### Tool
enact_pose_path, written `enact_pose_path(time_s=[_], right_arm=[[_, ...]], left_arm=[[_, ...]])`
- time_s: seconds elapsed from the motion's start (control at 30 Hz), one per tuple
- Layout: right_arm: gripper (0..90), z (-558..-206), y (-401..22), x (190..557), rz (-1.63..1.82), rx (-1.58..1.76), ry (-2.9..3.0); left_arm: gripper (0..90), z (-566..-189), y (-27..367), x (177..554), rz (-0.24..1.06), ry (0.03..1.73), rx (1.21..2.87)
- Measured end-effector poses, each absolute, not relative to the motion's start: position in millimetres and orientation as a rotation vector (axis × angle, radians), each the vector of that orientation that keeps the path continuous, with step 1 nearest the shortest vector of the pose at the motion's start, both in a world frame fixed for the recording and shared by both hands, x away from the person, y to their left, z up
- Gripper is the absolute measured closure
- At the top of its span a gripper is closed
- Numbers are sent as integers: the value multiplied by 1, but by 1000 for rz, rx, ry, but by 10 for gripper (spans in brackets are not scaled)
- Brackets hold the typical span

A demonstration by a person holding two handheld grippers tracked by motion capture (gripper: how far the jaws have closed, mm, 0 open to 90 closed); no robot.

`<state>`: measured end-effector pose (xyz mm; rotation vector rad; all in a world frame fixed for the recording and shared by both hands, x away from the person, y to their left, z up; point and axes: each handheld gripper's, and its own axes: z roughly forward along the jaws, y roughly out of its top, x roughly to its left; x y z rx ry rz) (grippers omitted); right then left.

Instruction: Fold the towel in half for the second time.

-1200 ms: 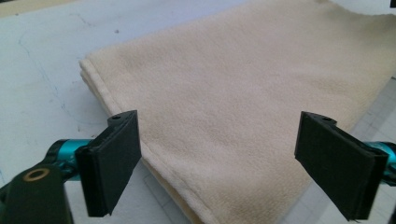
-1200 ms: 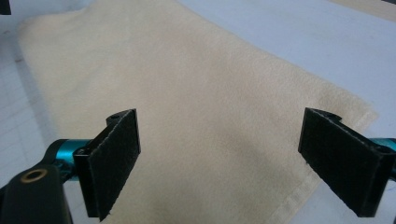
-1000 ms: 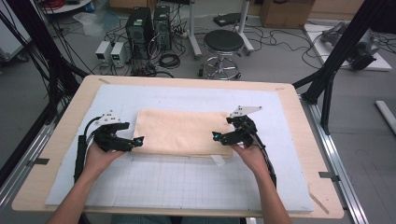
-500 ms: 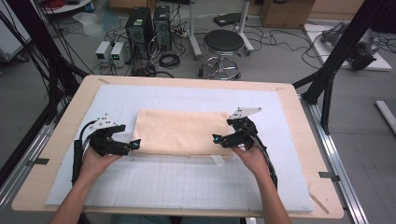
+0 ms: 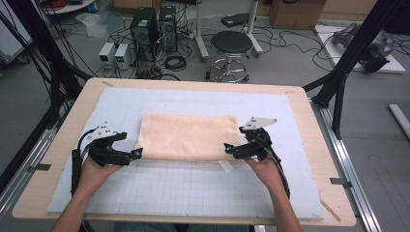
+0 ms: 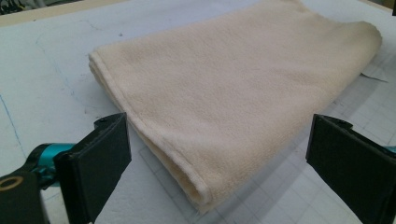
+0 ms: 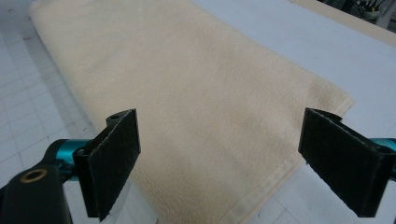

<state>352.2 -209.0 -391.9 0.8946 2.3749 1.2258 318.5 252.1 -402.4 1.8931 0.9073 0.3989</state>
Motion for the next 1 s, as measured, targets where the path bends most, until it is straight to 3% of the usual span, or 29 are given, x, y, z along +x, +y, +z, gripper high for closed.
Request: enact_pose_path(time_s=[1.0], right_arm=[[119, -395, -233, 310, 1251, 888, 2309]], left_arm=[[70, -400, 269, 280, 428, 898, 1865]])
